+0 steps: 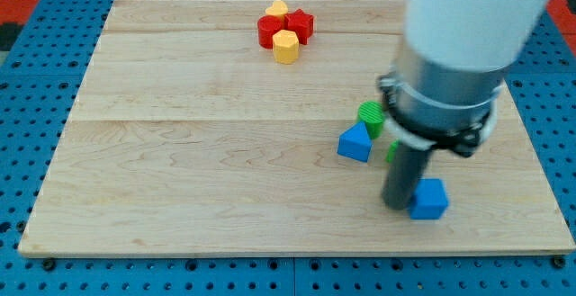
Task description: Move the green blocks and blue blocks to the right side of the board
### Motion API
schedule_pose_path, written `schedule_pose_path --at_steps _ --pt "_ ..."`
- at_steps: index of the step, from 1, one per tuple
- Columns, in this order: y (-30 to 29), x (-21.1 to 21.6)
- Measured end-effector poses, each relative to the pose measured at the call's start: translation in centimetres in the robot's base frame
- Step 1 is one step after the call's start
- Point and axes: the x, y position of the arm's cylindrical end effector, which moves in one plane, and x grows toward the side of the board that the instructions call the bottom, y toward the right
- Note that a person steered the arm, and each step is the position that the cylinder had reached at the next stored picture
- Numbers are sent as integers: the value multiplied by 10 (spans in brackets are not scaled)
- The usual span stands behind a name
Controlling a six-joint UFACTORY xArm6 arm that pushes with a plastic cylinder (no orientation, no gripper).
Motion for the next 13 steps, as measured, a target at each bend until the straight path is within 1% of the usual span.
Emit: schedule_pose_path --at_steps 1,2,3,4,5,6,7,8,9,10,11,12,13 --pt "-6 17" --pt "-73 0" --pt "-97 -32" --pt "-60 -64" --pt "-38 -70" --pt "-67 -56" --pt "-60 -51" --pt "-38 -60" --pt "-16 -58" --pt "-19 -56" --pt "8 -56" --pt "-4 -55" --pt "-87 -53"
